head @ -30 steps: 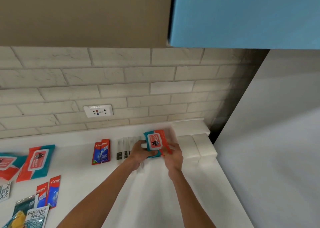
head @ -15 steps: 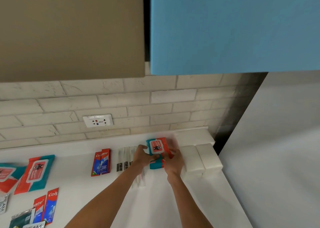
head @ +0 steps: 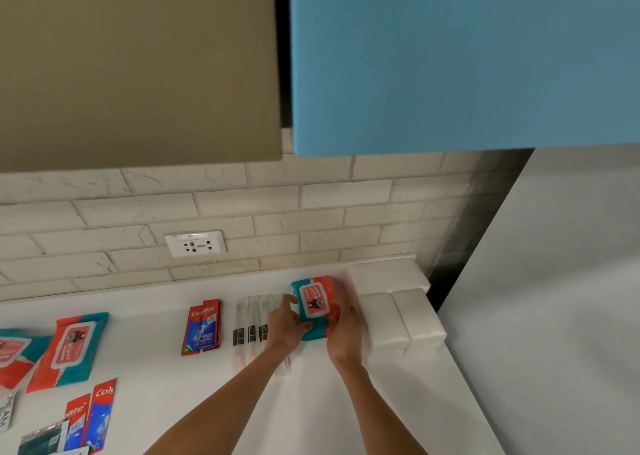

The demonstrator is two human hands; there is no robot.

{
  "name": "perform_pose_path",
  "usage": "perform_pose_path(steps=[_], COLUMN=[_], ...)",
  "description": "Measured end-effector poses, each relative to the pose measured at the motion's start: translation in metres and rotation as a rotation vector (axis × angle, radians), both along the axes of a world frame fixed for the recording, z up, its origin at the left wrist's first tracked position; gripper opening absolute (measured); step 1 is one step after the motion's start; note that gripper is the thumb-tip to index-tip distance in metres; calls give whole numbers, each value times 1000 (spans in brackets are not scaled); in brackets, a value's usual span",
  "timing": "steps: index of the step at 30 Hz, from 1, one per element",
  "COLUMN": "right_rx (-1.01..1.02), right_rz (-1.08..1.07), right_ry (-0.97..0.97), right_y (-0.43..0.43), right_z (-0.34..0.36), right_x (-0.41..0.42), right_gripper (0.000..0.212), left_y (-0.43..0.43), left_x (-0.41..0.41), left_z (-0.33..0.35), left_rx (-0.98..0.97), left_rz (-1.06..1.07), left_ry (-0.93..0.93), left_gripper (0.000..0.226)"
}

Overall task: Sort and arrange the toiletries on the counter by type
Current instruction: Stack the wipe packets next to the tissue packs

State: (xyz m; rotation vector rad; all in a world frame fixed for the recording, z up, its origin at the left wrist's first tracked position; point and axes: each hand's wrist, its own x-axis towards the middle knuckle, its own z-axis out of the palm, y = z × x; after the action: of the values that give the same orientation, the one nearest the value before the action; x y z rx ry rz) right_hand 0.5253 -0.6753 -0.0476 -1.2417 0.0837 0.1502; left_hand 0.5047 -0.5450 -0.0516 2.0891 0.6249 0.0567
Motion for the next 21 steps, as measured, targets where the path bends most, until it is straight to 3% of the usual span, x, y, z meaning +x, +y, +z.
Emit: perform_pose_path(steps=[7, 12, 14, 17, 21], right_rx=[-191, -600, -497, -257, -215], right_rz=[121, 165, 210, 144, 144], right_ry=[-42, -86, -186, -144, -77], right_y=[-4, -7, -5, 0, 3], right_z=[-9, -26, -15, -12, -8], right_x=[3, 11, 4, 1, 5], right_gripper=[32, 42, 40, 40, 38], left_y=[3, 5, 5, 5, 6], left_x=[0, -1, -1, 0, 1], left_z=[-1, -6, -7, -5, -4], left_rx=[58, 186, 219, 246, 284], left_rz=[-28, -111, -150, -181, -199], left_ry=[-45, -49, -55, -52, -50], left_gripper=[37, 43, 46, 46, 46])
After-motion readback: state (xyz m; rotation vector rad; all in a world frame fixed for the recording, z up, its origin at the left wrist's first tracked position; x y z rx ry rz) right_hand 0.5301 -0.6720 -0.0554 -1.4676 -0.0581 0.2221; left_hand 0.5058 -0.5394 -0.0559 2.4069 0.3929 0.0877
